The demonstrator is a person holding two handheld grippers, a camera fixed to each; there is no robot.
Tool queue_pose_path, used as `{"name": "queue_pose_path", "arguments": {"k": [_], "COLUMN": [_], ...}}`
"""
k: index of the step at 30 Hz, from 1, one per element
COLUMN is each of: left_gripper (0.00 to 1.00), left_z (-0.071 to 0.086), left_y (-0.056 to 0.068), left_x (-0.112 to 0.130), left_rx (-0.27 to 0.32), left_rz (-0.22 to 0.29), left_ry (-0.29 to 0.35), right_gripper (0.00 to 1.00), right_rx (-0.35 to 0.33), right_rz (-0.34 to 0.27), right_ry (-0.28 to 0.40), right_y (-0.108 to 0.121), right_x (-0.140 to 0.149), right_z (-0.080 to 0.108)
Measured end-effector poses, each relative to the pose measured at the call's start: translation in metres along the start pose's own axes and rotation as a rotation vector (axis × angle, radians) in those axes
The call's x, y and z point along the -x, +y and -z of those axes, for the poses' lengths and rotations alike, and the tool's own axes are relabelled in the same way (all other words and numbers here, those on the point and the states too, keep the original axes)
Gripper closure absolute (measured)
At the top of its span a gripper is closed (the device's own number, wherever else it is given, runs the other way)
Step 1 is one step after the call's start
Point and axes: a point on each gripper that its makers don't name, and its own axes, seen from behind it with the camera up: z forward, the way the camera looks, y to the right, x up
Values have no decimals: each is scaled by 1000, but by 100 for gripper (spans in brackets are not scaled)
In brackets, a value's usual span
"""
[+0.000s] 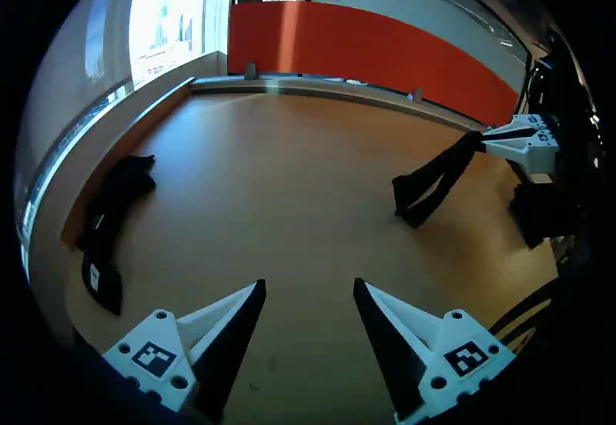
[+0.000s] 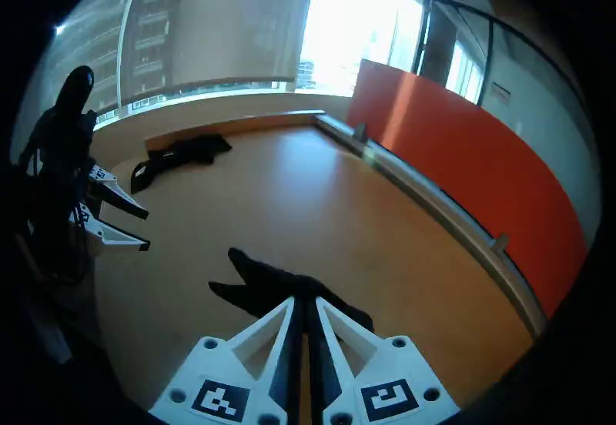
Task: Fold towel
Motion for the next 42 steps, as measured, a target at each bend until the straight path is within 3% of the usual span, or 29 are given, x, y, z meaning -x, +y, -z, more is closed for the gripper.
{"name": "queue_pose_path", "arguments": {"k": [18, 27, 42], "left_gripper": [16, 16, 16], "left_z": [-3, -8, -18], "left_y": [10, 24, 51], "left_x": [-11, -19, -26], "left_rx": [19, 34, 41], "left_rz": [-13, -43, -70], "left_ry": [7, 6, -4], "right_gripper": [96, 97, 97], "right_rx": [45, 94, 189], "right_rz": [-4, -28, -96], "right_ry": [21, 14, -18], "right_y": [32, 71, 155], "right_x": [-9, 4, 53], "right_z": [28, 59, 122]}}
